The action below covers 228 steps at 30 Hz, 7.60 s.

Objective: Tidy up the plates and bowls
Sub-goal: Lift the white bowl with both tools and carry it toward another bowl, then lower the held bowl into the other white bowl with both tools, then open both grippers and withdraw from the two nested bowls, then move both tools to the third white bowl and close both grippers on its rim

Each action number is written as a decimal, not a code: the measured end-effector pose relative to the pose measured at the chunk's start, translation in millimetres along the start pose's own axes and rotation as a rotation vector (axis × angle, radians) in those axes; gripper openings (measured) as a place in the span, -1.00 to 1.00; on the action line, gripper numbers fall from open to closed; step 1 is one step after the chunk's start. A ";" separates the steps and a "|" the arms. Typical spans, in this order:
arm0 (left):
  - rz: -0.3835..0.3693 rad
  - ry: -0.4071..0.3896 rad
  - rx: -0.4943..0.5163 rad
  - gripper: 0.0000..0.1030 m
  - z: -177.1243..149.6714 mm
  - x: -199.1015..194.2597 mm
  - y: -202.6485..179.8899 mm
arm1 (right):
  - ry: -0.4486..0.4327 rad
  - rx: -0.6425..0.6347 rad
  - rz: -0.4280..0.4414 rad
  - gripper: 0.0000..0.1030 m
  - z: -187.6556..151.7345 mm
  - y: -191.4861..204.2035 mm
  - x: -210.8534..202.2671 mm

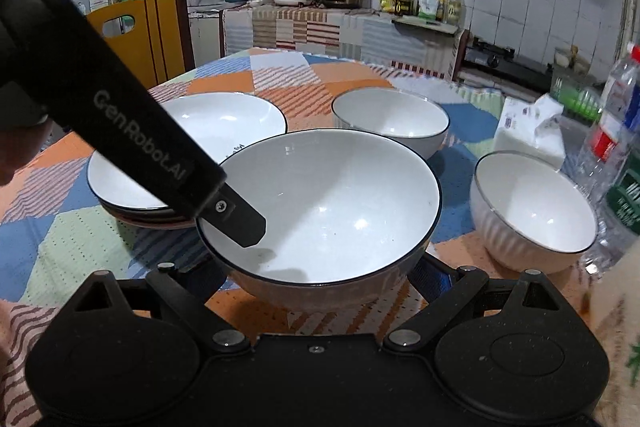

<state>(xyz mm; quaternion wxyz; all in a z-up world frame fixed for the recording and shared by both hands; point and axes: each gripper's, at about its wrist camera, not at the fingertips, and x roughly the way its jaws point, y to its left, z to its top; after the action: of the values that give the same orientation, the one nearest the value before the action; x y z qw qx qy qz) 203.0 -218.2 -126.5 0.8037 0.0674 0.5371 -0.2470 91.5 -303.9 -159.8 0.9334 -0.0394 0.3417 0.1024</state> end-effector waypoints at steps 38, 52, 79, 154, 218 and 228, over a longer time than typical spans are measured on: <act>-0.035 0.009 0.005 -0.21 0.5 -11.7 1.8 | -0.137 0.315 -0.180 0.89 -29.1 -43.8 -71.2; -0.157 -0.202 -0.136 -0.20 50.7 -26.5 -7.6 | -0.119 0.661 -0.264 0.84 -5.5 -68.6 -14.3; -0.242 -0.062 -0.186 -0.72 112.4 99.0 -45.1 | -0.055 0.582 -0.338 0.81 -0.8 -112.3 55.8; 0.091 0.029 0.094 -0.74 37.7 -3.2 0.8 | 0.071 0.059 -0.093 0.90 14.9 11.3 -3.2; 0.033 -0.207 -0.112 -0.31 131.5 64.5 81.2 | 0.223 0.740 0.005 -0.29 92.3 -143.3 129.8; -0.111 -0.145 -0.282 -0.68 127.0 62.8 99.0 | 0.243 0.654 -0.041 -0.71 108.1 -138.9 130.8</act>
<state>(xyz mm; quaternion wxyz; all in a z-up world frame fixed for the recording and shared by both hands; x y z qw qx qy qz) 373.8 -200.0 -145.7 0.8269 -0.0937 0.5100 -0.2175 287.4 -402.5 -161.3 0.8508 0.2431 0.4644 -0.0369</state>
